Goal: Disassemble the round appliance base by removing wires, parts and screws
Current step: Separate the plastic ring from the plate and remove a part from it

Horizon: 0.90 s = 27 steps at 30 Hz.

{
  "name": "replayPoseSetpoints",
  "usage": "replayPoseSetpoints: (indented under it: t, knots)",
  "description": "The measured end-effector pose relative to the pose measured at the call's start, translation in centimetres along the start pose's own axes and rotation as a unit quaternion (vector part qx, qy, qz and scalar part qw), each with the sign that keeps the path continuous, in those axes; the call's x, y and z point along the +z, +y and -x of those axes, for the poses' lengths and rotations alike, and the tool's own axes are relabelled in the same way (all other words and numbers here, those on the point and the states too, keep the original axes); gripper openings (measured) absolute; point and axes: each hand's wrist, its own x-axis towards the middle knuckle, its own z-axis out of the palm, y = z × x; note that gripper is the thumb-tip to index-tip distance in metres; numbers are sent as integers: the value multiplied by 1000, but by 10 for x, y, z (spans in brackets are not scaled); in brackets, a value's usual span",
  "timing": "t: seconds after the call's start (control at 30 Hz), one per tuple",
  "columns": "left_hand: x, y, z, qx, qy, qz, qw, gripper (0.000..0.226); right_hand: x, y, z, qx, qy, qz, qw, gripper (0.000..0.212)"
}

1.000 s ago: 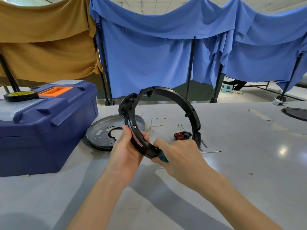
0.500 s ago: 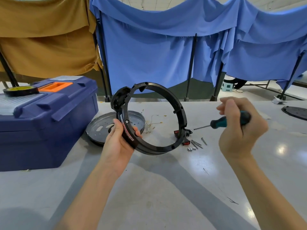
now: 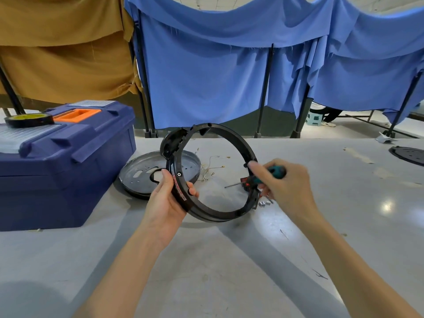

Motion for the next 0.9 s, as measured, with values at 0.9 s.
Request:
replayPoseSetpoints:
  t: [0.9]
  knots:
    - [2, -7, 5, -1, -17, -8, 1000, 36, -8, -20, 7, 4, -173, -76, 982, 5]
